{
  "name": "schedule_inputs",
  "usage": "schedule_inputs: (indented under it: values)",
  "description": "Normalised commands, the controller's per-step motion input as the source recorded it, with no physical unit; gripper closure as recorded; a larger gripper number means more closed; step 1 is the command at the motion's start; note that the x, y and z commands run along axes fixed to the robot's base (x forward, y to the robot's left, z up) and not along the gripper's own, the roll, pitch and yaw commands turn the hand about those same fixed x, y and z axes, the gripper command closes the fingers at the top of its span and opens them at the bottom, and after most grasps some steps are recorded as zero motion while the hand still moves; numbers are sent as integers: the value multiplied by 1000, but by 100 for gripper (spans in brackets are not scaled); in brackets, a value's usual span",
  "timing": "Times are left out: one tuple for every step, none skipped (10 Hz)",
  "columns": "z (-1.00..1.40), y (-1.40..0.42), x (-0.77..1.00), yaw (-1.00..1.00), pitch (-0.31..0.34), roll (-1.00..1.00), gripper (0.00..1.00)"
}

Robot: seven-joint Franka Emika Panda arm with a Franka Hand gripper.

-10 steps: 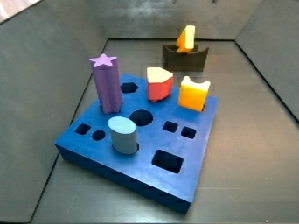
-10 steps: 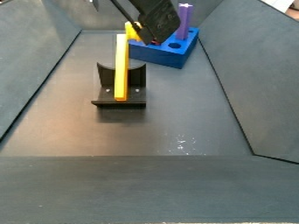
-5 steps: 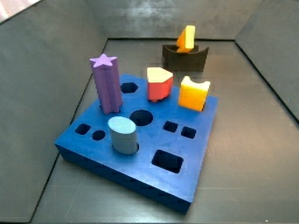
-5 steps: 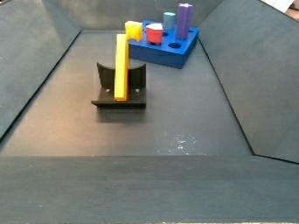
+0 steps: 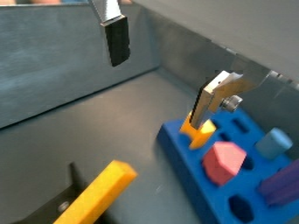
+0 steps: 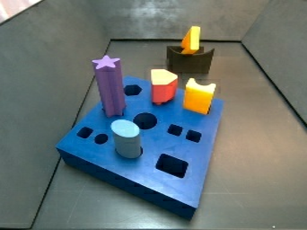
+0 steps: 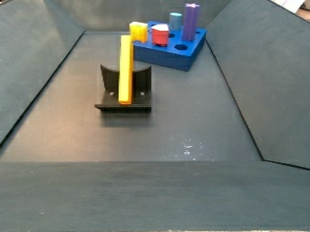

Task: Pick up the double-square object. Move up. Place the double-square object on the fixture. Regrasp the double-square object. Move to above the board. Insert the double-square object.
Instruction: Regrasp the double-square object.

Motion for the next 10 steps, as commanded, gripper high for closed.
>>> schedule_inputs:
  values:
    - [10,-21,-3,52,29,1000,0]
    - [1,-19,9,53,27,1000,0]
    - [1,-18,12,54,27,1000,0]
    - [4,-16,12,55,31,1000,0]
    - [4,-18,13,56,35,1000,0]
    - [3,-19,22,58,44,1000,0]
    - [-3,-21,35,60,51,1000,0]
    - [-6,-25,52,64,63,1000,0]
    - [-1,-28,61,66,69,1000,0]
    - [0,-29,77,72,87,1000,0]
